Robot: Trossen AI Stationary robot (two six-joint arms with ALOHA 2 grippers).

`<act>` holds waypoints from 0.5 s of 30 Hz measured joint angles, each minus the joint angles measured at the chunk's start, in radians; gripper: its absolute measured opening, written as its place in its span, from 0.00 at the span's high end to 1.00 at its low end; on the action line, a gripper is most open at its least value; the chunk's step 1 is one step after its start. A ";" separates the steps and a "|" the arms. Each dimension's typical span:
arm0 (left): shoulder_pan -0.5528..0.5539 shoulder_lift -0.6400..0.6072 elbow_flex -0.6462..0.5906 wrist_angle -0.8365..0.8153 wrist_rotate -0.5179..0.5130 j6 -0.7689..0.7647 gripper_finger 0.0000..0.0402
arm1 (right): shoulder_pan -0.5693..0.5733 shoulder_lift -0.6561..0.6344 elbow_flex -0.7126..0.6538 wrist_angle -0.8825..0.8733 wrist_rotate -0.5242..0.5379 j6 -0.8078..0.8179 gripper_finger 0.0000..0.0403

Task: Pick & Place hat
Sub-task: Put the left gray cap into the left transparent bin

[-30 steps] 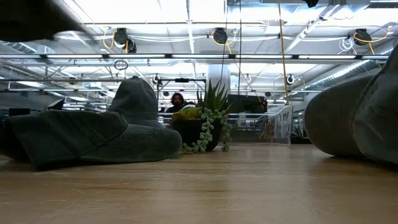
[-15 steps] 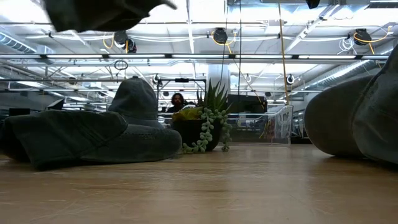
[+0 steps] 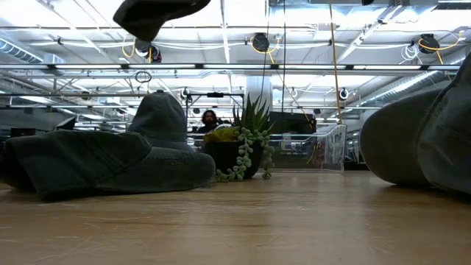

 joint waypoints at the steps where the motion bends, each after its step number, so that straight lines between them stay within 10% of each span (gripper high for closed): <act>1: 0.010 0.010 0.020 0.012 -0.012 0.036 1.00 | -0.006 0.008 0.000 0.008 0.011 0.017 0.31; 15: 0.036 0.174 0.189 0.160 -0.196 0.605 1.00 | -0.093 0.188 0.000 0.152 -0.116 0.360 0.31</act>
